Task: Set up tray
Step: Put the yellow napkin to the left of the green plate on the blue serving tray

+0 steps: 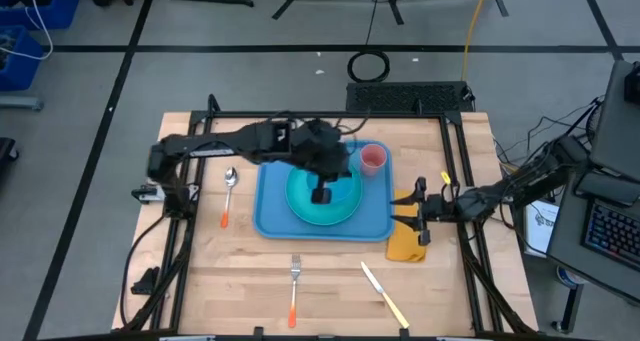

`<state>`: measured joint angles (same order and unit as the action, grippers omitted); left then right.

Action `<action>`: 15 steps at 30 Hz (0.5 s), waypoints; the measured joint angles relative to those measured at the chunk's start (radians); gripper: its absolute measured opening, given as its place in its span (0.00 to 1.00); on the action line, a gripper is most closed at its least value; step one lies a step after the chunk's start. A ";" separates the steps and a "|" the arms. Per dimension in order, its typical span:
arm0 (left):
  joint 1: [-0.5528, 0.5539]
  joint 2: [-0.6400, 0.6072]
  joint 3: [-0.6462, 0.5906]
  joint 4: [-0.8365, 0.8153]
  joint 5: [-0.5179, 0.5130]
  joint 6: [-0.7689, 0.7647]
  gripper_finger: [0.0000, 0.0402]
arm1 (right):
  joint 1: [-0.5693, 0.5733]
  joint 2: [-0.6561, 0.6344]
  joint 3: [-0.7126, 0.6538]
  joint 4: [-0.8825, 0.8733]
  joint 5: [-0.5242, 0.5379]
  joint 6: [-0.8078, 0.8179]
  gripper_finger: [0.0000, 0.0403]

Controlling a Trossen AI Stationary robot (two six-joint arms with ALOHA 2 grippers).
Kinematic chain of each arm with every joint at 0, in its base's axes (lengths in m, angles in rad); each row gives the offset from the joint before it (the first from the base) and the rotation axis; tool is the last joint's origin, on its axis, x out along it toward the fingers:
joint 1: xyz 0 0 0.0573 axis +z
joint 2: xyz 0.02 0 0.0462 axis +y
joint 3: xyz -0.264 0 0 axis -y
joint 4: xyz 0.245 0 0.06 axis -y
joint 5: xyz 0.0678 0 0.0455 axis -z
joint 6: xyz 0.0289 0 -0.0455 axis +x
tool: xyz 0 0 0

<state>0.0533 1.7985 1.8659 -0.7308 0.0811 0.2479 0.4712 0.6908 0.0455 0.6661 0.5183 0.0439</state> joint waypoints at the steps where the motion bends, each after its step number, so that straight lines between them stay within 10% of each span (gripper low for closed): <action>1: -0.002 -0.036 -0.067 0.047 0.005 -0.015 0.01 | 0.007 0.001 0.013 -0.035 0.009 0.006 0.42; 15: -0.064 -0.505 -0.899 0.737 -0.048 -0.195 0.01 | -0.009 0.031 0.267 -0.604 0.104 0.283 0.42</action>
<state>-0.0106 1.2933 0.9667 0.0063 0.0327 0.0528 0.4622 0.7217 0.3126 0.0619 0.6227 0.3267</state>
